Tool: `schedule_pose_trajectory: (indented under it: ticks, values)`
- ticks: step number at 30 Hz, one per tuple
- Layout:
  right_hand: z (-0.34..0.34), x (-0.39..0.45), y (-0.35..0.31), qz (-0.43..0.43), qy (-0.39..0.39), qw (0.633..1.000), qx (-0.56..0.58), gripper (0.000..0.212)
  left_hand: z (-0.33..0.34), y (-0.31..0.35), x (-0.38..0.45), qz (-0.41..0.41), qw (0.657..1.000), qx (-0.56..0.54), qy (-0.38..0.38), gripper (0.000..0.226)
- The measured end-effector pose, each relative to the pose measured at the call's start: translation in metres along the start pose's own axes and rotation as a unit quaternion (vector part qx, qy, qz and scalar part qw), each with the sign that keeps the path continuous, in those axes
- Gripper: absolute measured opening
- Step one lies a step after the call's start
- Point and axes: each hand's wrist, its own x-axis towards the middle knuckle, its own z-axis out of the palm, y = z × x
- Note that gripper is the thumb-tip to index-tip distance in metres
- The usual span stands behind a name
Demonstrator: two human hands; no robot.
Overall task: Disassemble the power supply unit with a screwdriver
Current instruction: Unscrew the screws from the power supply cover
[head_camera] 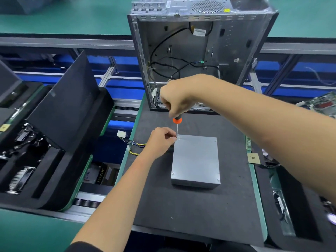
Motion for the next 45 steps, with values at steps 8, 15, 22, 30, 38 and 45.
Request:
schedule_pose_trajectory:
  ticks: [8,15,22,30,38,45]
  values:
    - [0.013,-0.004,-0.004,-0.003,0.127,0.991,0.046,0.02,0.0,0.005,0.001,-0.015,1.0,0.023,-0.005,0.013]
    - [0.009,-0.011,0.001,0.106,0.119,0.955,0.25,0.02,0.001,0.006,0.003,-0.007,0.999,0.04,0.004,0.021]
    - [0.004,-0.005,-0.005,0.113,0.064,0.986,0.109,0.028,0.0,0.006,0.004,0.0,0.999,0.045,-0.002,0.025]
    - [-0.003,-0.003,-0.002,0.023,0.014,0.999,0.018,0.032,-0.001,0.006,0.004,-0.006,0.999,0.054,-0.008,0.016]
    - [-0.002,-0.009,-0.016,-0.069,0.029,0.992,-0.103,0.018,0.001,0.006,0.006,-0.016,0.997,0.075,-0.009,0.022]
    - [0.007,0.0,-0.006,-0.004,0.107,0.991,0.077,0.022,0.001,0.005,0.011,-0.023,0.996,0.08,-0.025,0.017]
